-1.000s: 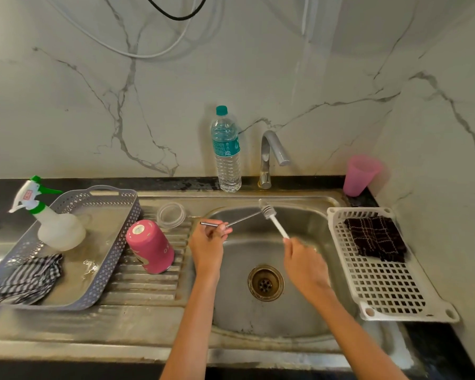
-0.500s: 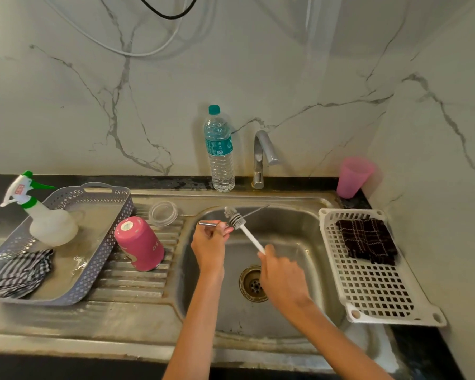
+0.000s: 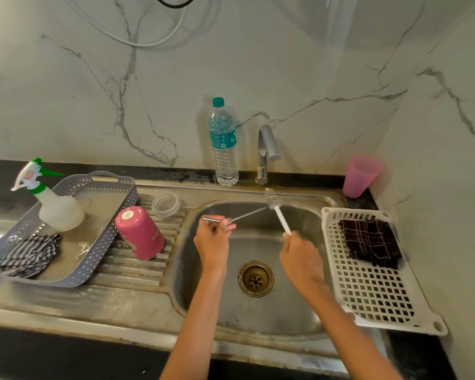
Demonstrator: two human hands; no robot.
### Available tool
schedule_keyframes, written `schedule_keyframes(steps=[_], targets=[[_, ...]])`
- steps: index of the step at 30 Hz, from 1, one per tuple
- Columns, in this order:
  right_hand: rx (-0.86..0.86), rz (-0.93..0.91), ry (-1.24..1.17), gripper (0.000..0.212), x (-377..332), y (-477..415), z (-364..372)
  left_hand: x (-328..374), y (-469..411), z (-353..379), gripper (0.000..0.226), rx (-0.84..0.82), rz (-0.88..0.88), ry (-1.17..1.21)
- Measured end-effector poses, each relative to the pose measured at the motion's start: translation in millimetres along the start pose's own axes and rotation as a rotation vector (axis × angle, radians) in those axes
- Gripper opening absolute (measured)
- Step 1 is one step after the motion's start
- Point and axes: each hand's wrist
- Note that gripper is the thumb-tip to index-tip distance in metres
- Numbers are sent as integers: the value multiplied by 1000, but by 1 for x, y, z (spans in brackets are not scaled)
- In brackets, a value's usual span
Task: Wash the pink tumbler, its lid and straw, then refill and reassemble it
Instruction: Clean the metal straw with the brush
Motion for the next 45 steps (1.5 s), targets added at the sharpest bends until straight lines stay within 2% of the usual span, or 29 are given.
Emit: schedule_keyframes(steps=[3,4,7,8,10,12,13,17,19,22,23,26,27,29,31,32,36,38,40,41,45], targets=[[-78,-220,42,35,-16,34,15,1,-3,0,20,11,19,-16],[-77,-210,50,35,-14,33,16,2,-3,-1,20,7,22,-15],[-43,37,15,38,6,-2,3,3,0,-3,20,14,39,-39],[-24,52,5,38,9,-6,1,2,0,-3,20,21,34,-38],[5,-87,-14,36,-2,5,2,5,-1,-3,21,32,22,-30],[-81,-237,6,35,-17,29,10,8,-4,-2,21,38,29,-41],[-104,-245,27,35,-18,32,13,10,-3,-2,21,33,34,-43],[-51,33,17,37,3,3,2,13,-2,-12,22,53,76,-65],[-9,-42,10,36,-4,9,-1,13,-3,-14,22,59,68,-67],[-100,-240,42,35,-31,38,12,15,-4,-10,22,33,58,-59],[-109,-222,50,36,-30,36,15,16,-3,-9,23,24,62,-53],[-68,-11,6,37,-12,6,8,17,-4,-13,22,32,73,-52],[-38,-1,1,37,-8,3,5,17,-5,-14,22,40,63,-45],[-3,-105,-6,36,-15,13,8,18,-7,-12,20,46,28,-19],[-81,-238,48,31,-27,38,17,18,-9,-10,17,40,-2,18],[-102,-244,76,30,-27,41,19,19,-10,-10,14,34,-16,41],[-10,43,63,34,10,0,6,24,-11,-16,8,37,-56,110],[23,-28,31,34,6,5,6,25,-13,-16,7,38,-76,118],[-48,-206,46,33,-15,28,15,24,-14,-13,4,19,-102,130],[-76,-237,58,32,-20,33,21,24,-14,-11,6,10,-109,139],[-55,69,-24,37,-3,2,20,23,-18,-14,8,49,-76,86]])
Point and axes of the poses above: each hand's wrist, its own y-axis away from the middle knuckle, its own z-axis out of the palm, x = y × z, and after that the axes turned 1 degree about y, right-handed
